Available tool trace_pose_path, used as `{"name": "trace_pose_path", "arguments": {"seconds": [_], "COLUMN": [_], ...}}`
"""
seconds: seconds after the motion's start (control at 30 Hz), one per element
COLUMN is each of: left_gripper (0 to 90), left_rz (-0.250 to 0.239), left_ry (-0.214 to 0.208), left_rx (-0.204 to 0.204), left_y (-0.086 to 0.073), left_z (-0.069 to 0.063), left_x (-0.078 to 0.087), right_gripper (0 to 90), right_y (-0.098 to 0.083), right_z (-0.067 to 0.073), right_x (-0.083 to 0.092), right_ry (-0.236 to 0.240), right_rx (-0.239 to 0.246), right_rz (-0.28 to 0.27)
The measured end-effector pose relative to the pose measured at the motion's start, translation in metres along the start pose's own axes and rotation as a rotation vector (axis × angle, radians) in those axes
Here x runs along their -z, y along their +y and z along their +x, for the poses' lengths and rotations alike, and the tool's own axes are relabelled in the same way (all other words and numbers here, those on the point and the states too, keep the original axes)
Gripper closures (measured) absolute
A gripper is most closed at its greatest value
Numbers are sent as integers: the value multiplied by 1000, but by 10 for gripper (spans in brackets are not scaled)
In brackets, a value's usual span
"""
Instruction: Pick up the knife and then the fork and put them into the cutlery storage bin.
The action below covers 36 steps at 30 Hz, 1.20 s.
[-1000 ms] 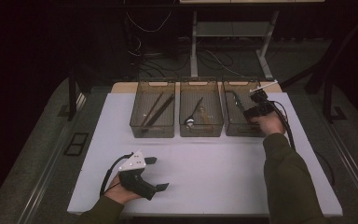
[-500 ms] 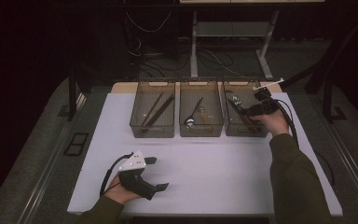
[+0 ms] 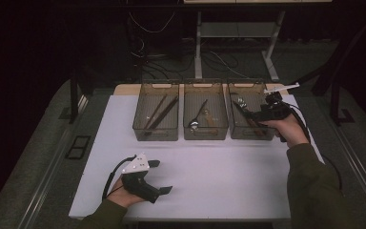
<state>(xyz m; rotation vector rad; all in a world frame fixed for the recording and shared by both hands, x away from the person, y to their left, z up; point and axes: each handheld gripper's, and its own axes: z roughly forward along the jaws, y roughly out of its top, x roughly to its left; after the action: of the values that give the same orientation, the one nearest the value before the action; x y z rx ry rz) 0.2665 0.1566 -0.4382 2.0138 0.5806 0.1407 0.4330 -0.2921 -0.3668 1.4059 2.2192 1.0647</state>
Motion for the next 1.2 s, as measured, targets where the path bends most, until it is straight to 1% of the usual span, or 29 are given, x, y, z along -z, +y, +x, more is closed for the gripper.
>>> {"name": "trace_pose_path", "arguments": {"seconds": [0.13,0.23,0.3,0.4,0.47,0.6,0.83,0.9,0.97,1.13,1.2], "left_gripper": [0,0,0,0,0,0,0,0,0,0,0], "left_rz": [15,15,15,9,5,10,8,8,7,9,13], "left_ry": [1,6,7,17,20,21,16,16,17,16,17], "left_rx": [-11,-9,-9,-5,0,-5,-7,-7,-5,-5,-7], "left_y": [0,0,0,0,0,0,0,0,1,1,1], "left_z": [1,2,2,3,3,3,2,2,2,1,1], "left_x": [0,0,0,1,1,2,2,2,2,2,1], "right_gripper": [182,176,146,146,145,145,145,146,146,146,146], "right_y": [-9,-18,-22,-29,-35,-45,-64,-71,-78,-91,-96], "right_z": [1,5,7,12,16,22,32,34,37,42,44], "right_x": [8,14,17,22,26,31,37,38,39,44,46], "right_ry": [33,35,44,49,57,72,102,104,90,105,99], "right_rx": [3,27,36,59,63,67,81,94,104,105,115], "right_rz": [-34,-66,-80,-99,-111,-140,-155,-157,-175,-198,-205]}}
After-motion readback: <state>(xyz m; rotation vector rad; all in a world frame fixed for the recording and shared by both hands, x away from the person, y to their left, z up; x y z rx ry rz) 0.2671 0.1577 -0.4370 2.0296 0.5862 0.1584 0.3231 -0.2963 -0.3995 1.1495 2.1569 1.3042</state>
